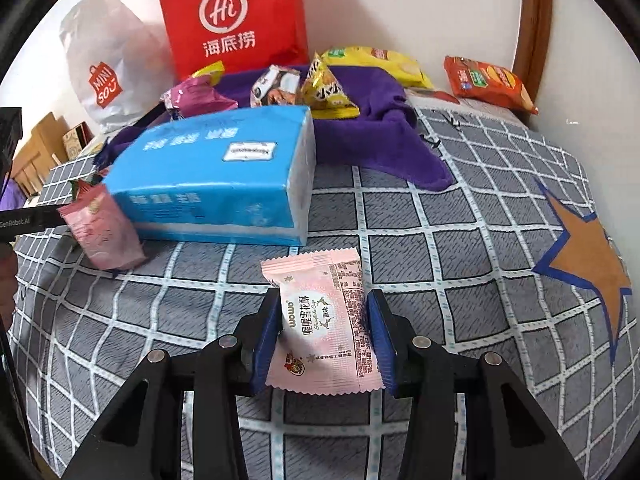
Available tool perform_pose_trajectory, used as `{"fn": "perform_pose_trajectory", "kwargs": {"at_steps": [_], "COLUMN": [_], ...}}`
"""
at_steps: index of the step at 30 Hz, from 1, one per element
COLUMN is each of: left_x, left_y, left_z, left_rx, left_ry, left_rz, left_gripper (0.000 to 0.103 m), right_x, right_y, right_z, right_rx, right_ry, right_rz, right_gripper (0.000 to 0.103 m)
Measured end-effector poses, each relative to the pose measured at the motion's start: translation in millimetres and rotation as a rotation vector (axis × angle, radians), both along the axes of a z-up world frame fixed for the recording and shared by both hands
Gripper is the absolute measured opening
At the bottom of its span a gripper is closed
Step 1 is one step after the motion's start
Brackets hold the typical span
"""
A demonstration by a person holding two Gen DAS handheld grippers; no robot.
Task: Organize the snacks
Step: 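Grasp the pink wrapped cake with right tool while left tool grasps green triangular bag, then carry the pink cake onto the towel and open right tool while left tool carries green bag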
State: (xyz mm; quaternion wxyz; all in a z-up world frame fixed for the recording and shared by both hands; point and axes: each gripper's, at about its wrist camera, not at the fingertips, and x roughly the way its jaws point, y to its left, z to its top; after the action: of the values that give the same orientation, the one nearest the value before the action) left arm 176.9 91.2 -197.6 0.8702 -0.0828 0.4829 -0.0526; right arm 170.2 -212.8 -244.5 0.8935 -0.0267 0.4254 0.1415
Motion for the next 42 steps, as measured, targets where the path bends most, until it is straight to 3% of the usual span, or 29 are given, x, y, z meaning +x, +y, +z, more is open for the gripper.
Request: {"fn": "perform_pose_trajectory", "kwargs": {"at_steps": [11,34,38,42], "left_x": [-6,-8,-11,-16], "left_y": [-1,-10,-7,-7], "left_z": [-9,-11,-9,-4], "left_rx": [0.004,0.087,0.065,0.068], "left_ry": [-0.146,-0.135,-0.151,-0.179], "left_rz": [0.001,0.023,0.025,0.022], "left_gripper": [0.062,0.063,0.053,0.051], "right_x": [5,8,7,7], "right_y": [8,7,6,5], "right_z": [-2,-2,-2,-2], "right_rx": [-0.029,-0.036,-0.032,-0.019], "right_ry": [-0.038,-0.039,-0.038,-0.038], "right_rz": [0.002,0.001,0.001,-0.004], "right_gripper": [0.047,0.048,0.048,0.045]}}
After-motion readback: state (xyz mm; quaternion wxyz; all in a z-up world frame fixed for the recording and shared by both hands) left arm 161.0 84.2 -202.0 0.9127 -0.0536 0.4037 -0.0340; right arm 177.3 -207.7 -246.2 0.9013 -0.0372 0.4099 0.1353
